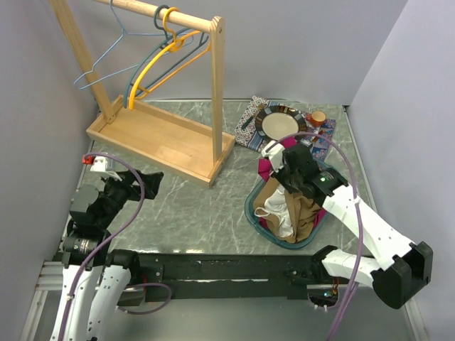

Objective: Place the skirt on the hanger

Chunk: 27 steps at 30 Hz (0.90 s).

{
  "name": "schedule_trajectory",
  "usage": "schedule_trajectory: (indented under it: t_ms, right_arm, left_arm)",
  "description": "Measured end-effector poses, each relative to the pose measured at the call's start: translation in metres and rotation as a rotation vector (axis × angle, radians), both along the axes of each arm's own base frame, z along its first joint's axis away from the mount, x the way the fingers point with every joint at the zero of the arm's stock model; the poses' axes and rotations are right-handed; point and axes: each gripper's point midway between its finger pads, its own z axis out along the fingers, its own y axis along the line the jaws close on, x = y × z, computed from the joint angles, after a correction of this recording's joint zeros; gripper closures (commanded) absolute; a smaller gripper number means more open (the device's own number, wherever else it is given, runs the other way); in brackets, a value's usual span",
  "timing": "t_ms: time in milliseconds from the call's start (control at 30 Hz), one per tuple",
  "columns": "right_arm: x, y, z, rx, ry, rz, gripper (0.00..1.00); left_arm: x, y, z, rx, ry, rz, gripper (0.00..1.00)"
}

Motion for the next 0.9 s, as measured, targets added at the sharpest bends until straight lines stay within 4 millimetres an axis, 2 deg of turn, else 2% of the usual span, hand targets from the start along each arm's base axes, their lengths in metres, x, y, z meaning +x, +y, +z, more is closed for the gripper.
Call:
schedule_trajectory:
  t_ms: [100, 200, 400, 500, 600, 767, 900]
  right_arm:
    - [0.001, -0.009, 0.014, 0.003, -0.031, -0.022, 1.00]
    - [0.006, -0.014, 0.047, 0.031, -0.092, -0.032, 1.00]
    - [0.013, -0.004, 0.165, 0.185, -0.310, 0.022, 1.00]
    - [0.004, 0.003, 0.205, 0.261, -0.390, 0.072, 1.00]
    - [-0.005, 0.009, 0.217, 0.303, -0.409, 0.117, 1.00]
    - [-0.010, 0.013, 0.209, 0.315, -0.372, 0.145, 1.00]
    - [-0.015, 0.014, 0.201, 0.320, -0.347, 0.158, 1.00]
  left_arm:
    - [-0.004, -0.008, 0.000, -0.004, -0.001, -0.053, 0.01]
    - [-0.009, -0.024, 0.002, -0.018, -0.008, -0.154, 0.01]
    - [-0.019, -0.058, -0.009, -0.096, 0.066, -0.369, 0.01]
    - [-0.029, -0.072, -0.014, -0.145, 0.103, -0.448, 0.01]
    - [-0.041, -0.087, -0.013, -0.180, 0.115, -0.523, 0.02]
    - [-0.057, -0.118, -0.007, -0.222, 0.126, -0.649, 0.04]
    - [-0.061, -0.152, -0.018, -0.216, 0.195, -0.715, 0.03]
